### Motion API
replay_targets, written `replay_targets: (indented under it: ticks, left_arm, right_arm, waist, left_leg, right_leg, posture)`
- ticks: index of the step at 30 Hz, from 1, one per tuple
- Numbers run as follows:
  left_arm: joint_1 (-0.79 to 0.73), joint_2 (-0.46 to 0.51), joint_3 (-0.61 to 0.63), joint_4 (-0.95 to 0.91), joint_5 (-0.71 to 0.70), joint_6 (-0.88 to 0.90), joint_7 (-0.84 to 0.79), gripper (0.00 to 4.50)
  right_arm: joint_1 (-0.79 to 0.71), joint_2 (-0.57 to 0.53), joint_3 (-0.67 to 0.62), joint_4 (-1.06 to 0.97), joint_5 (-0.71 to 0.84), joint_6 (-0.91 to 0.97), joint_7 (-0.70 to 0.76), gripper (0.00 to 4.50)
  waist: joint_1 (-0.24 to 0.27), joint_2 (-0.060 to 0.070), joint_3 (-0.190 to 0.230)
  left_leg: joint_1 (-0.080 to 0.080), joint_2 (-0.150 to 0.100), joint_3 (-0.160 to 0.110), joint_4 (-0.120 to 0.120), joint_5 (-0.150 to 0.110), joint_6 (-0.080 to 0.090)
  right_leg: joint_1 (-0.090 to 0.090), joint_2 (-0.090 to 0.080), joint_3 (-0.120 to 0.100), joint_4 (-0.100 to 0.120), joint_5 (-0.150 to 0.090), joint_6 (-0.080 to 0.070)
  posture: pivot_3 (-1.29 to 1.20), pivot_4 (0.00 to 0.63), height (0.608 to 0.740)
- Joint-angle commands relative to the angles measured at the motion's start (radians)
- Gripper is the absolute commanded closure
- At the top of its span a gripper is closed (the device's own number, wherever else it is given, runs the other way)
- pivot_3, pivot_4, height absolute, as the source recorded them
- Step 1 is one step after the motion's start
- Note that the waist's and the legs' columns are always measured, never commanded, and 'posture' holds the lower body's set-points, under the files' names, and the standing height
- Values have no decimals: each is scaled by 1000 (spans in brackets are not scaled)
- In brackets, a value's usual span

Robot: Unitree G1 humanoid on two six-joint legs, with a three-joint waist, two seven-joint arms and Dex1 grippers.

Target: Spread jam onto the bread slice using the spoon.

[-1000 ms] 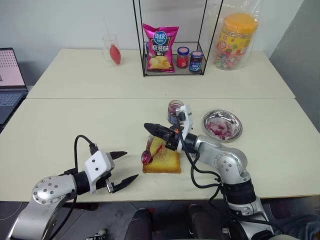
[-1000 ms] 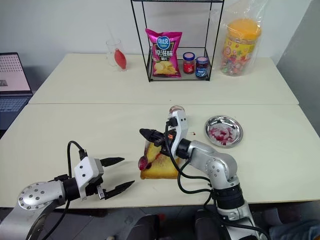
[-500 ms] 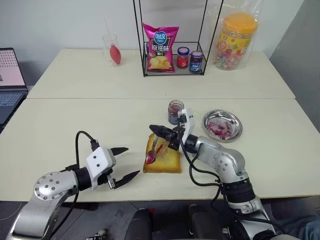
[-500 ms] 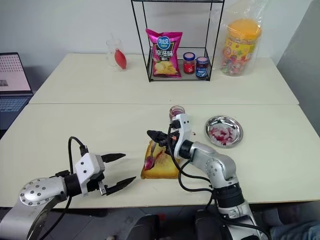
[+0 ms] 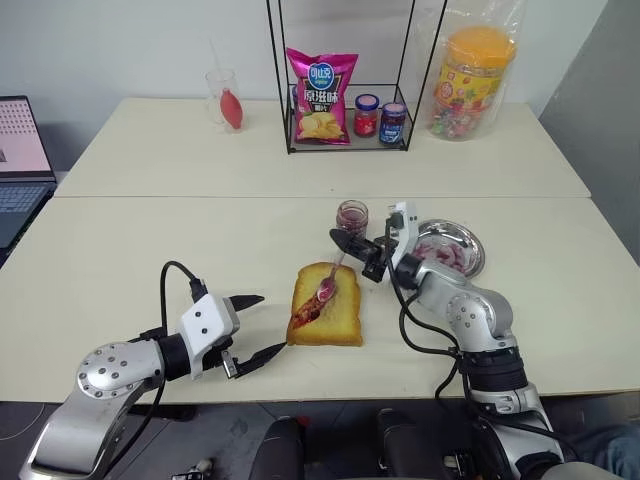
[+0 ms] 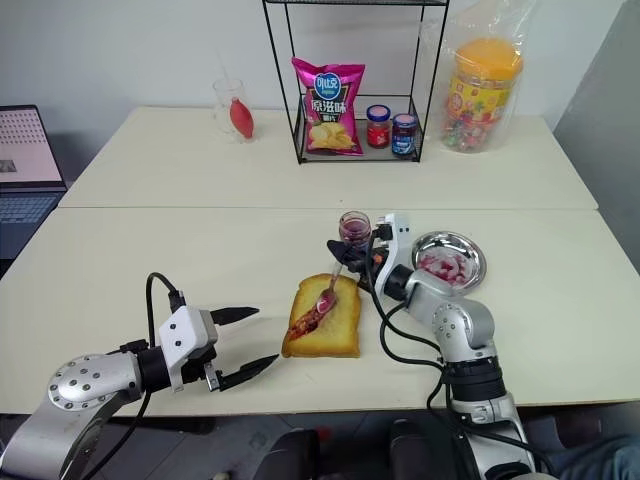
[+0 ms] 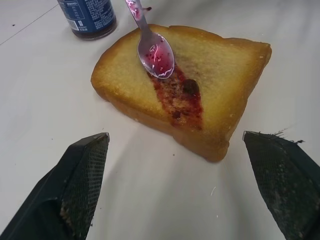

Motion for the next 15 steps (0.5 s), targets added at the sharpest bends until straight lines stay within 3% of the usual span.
replay_targets:
  ticks: [1, 8, 15]
  left_arm:
    - [-9, 5, 11, -20, -5, -17, -4, 0]
    - [-15, 2, 0, -20, -3, -17, -3, 0]
    - [-25, -3, -15, -21, 1, -16, 1, 0]
  right_arm:
    - [-10, -4, -50, -136, 101, 90, -20, 4451]
    - [38, 31, -8, -200, 154, 174, -33, 4451]
    - [72, 36, 53, -136, 71, 119, -18, 4451]
  waist:
    - [0, 0, 0]
    - [-1, 0, 0]
    - [-1, 0, 0]
  left_leg:
    - [0, 0, 0, 0, 0, 0]
    - [0, 1, -1, -1, 0, 0]
    - [0, 4, 0, 0, 0, 0]
  right_leg:
    - [0, 0, 0, 0, 0, 0]
    - [0, 1, -1, 0, 0, -1]
    - [0, 3, 0, 0, 0, 0]
  posture:
    - [0, 150, 740]
    - [0, 150, 740]
    - [0, 150, 740]
